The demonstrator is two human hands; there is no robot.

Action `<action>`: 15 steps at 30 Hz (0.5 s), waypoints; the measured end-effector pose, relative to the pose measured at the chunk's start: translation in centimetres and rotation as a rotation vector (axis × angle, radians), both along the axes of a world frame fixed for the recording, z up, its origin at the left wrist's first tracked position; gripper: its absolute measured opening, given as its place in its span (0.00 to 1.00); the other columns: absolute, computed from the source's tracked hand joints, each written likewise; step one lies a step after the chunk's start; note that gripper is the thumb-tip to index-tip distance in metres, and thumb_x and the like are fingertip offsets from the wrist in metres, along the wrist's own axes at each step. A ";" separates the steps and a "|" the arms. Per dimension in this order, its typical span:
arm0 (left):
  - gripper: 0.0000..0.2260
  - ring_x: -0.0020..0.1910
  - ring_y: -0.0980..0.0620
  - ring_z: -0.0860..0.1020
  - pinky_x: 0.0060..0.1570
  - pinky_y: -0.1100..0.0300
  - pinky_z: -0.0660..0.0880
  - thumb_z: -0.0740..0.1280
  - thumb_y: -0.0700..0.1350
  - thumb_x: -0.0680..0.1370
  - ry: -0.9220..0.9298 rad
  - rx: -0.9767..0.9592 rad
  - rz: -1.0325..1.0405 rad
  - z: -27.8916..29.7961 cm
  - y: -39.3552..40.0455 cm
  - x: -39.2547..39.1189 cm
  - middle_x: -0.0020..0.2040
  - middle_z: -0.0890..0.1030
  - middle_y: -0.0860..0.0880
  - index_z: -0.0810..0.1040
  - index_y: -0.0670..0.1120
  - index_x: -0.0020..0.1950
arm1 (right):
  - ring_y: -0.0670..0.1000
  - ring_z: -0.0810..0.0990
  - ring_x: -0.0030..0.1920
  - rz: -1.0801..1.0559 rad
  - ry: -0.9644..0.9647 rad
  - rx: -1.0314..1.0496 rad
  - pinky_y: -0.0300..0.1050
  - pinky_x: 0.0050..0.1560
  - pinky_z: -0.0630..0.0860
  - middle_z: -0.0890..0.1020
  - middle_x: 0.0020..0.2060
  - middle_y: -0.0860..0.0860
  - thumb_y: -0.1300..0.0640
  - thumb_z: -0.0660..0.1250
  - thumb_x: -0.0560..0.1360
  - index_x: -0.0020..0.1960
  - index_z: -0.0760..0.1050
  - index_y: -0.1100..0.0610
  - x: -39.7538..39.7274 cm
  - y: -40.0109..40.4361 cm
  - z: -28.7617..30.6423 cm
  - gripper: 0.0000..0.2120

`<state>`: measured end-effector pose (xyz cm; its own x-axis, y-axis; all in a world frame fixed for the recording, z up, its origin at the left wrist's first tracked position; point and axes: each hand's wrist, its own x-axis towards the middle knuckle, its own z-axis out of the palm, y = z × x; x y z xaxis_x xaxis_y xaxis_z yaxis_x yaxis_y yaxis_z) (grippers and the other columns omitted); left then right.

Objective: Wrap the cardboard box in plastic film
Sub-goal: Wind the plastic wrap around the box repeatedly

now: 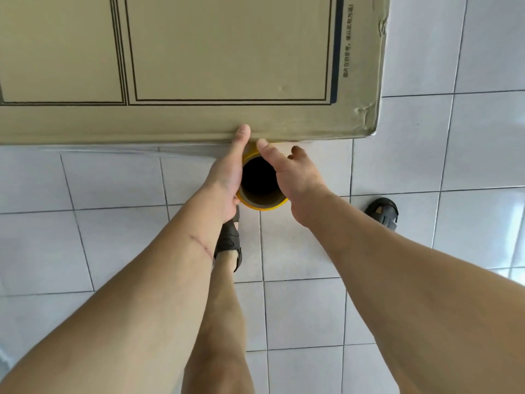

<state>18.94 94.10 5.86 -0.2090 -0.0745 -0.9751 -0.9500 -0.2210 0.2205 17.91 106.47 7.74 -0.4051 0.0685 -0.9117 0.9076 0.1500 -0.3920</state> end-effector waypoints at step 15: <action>0.45 0.62 0.43 0.88 0.70 0.43 0.80 0.57 0.82 0.75 -0.008 0.001 0.002 0.0 4.5 -0.7 0.61 0.89 0.43 0.82 0.46 0.72 | 0.51 0.74 0.66 0.029 -0.089 -0.068 0.47 0.64 0.68 0.77 0.65 0.48 0.25 0.64 0.66 0.72 0.69 0.50 -0.1 4.3 -0.2 0.43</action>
<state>18.25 98.58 5.88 -0.2006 -0.0735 -0.9769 -0.9515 -0.2227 0.2121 17.78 110.81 7.57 -0.3230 -0.0050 -0.9464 0.9351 0.1523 -0.3200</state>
